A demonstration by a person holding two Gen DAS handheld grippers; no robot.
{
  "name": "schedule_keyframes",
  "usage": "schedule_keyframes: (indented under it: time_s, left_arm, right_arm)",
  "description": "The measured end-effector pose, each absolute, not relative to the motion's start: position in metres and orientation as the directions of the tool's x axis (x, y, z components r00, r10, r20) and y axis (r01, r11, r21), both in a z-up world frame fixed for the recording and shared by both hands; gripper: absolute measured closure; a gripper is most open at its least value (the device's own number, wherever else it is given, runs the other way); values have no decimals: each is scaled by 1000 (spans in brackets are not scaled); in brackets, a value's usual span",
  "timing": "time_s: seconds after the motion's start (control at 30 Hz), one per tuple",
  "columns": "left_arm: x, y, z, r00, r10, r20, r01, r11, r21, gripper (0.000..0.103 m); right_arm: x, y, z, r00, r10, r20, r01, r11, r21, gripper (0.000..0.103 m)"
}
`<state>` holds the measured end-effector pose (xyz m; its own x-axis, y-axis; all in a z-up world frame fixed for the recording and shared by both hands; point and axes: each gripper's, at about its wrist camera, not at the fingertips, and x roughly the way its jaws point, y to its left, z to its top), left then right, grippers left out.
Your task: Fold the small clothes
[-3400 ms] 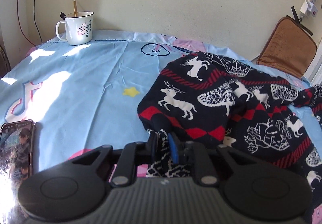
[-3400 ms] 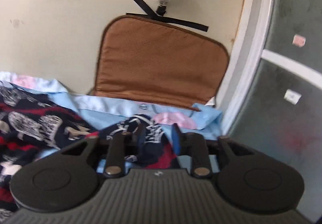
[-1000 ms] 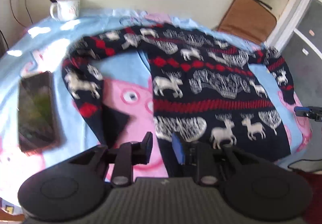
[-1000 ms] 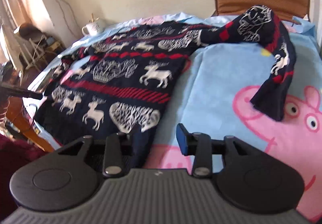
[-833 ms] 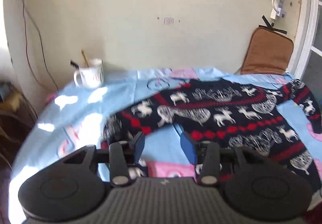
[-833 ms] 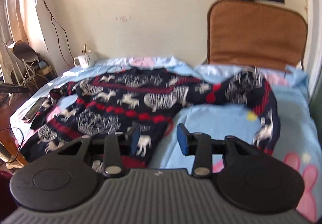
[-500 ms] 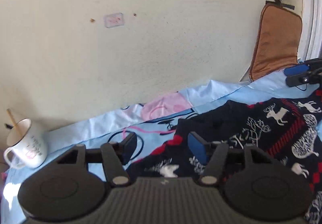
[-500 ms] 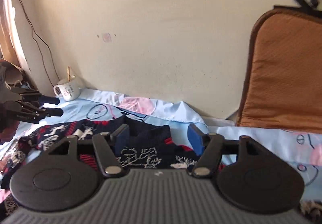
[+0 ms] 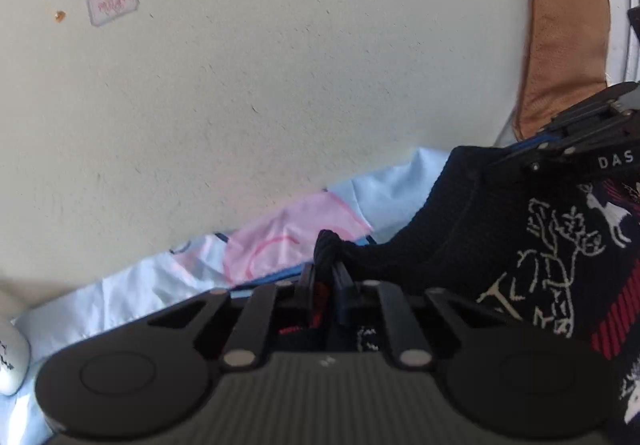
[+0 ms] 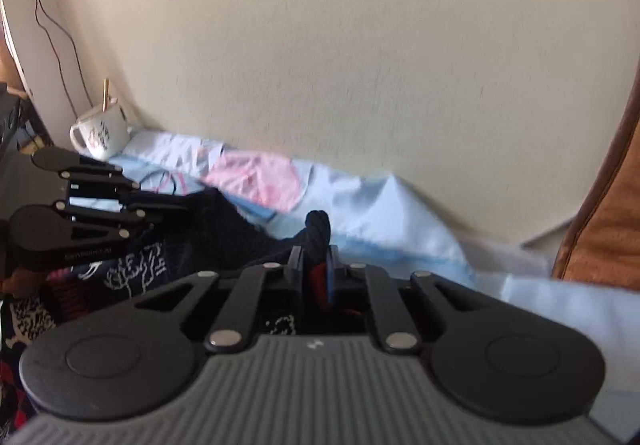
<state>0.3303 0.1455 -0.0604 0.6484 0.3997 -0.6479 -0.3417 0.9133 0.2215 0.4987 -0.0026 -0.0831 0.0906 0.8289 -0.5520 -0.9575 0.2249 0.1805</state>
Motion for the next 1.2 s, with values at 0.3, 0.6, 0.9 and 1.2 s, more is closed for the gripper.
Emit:
schedule_keyframes:
  time_s: [0.3,0.6,0.9,1.2]
  left_arm:
    - [350,128,-81,550,545,-633,-400,837,374,83]
    - [276,84,-13,712,309,-630,-508,846,-160,79]
    - [321,-4,-88,735,197,-649,-404,896,-185,79]
    - [321,-14,-88,722,241,-649,-394,914,-99,78]
  right_arm:
    - [514,7,-104,176,752,-636,-909,372,188,61]
    - [490,-256,-49,297,895,-334,-773,430,466,56]
    - [402,-410,-88,685,642,-344,-525,763,377,32]
    - [403,-377,-124,610,588,-531,-643,759,101,53]
